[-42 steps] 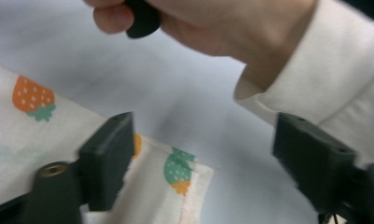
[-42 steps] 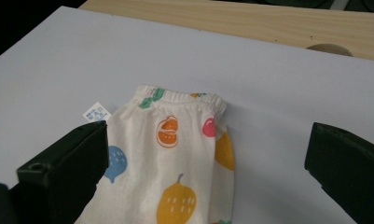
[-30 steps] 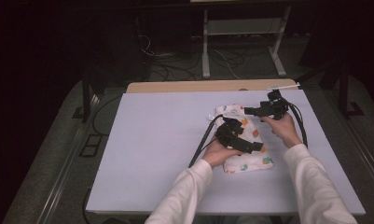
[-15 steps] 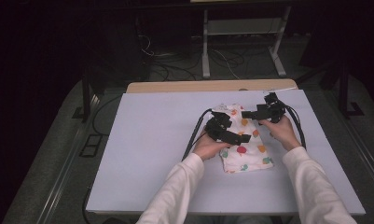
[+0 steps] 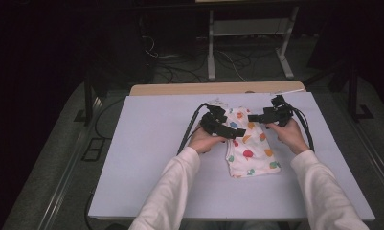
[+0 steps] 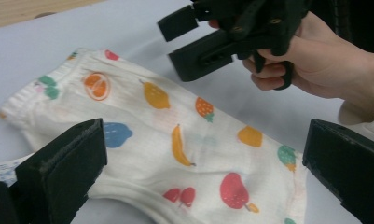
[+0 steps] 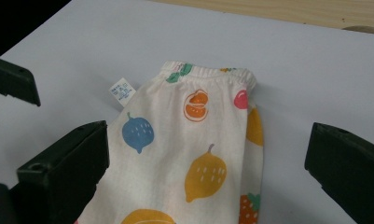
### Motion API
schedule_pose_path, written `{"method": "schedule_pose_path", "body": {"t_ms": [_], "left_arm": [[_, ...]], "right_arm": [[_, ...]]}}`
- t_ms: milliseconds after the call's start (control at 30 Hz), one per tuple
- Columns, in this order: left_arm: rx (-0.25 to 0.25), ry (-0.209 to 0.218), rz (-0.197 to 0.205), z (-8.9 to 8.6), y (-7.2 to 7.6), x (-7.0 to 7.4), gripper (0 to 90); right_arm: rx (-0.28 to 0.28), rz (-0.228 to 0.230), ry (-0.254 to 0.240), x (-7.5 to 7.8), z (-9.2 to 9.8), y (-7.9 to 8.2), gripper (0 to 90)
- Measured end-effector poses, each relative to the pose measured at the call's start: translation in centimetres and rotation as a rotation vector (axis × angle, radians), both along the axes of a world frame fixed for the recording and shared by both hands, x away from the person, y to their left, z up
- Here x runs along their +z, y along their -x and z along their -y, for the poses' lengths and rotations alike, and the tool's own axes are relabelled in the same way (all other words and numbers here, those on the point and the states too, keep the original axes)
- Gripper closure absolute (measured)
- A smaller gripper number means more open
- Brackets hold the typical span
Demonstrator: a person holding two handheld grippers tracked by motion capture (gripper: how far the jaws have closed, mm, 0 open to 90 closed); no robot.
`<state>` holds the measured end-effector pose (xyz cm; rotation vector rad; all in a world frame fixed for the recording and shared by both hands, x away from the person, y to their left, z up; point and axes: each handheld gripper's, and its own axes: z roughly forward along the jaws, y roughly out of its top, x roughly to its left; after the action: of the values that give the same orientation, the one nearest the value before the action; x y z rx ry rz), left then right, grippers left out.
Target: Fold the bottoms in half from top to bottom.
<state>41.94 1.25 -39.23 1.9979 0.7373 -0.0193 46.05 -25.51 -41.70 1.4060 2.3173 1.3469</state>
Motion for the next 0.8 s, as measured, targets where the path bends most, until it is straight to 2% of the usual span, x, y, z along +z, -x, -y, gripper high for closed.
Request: {"method": "schedule_pose_path", "body": {"t_ms": [400, 600, 800], "left_arm": [[0.024, -0.049, -0.005, -1.8, -2.8, 0.6, 0.0], [0.048, -0.049, -0.014, -2.6, -4.1, 1.0, 0.0], [0.065, -0.047, -0.033, -2.8, -5.3, 0.8, 0.0]], "right_arm": [[0.010, 0.007, -0.008, 0.4, 0.3, 0.2, 0.0], [0.008, -0.004, -0.017, 0.4, 0.7, -0.1, 0.0], [0.005, -0.032, -0.015, 0.3, 1.1, -0.7, 0.0]]}}
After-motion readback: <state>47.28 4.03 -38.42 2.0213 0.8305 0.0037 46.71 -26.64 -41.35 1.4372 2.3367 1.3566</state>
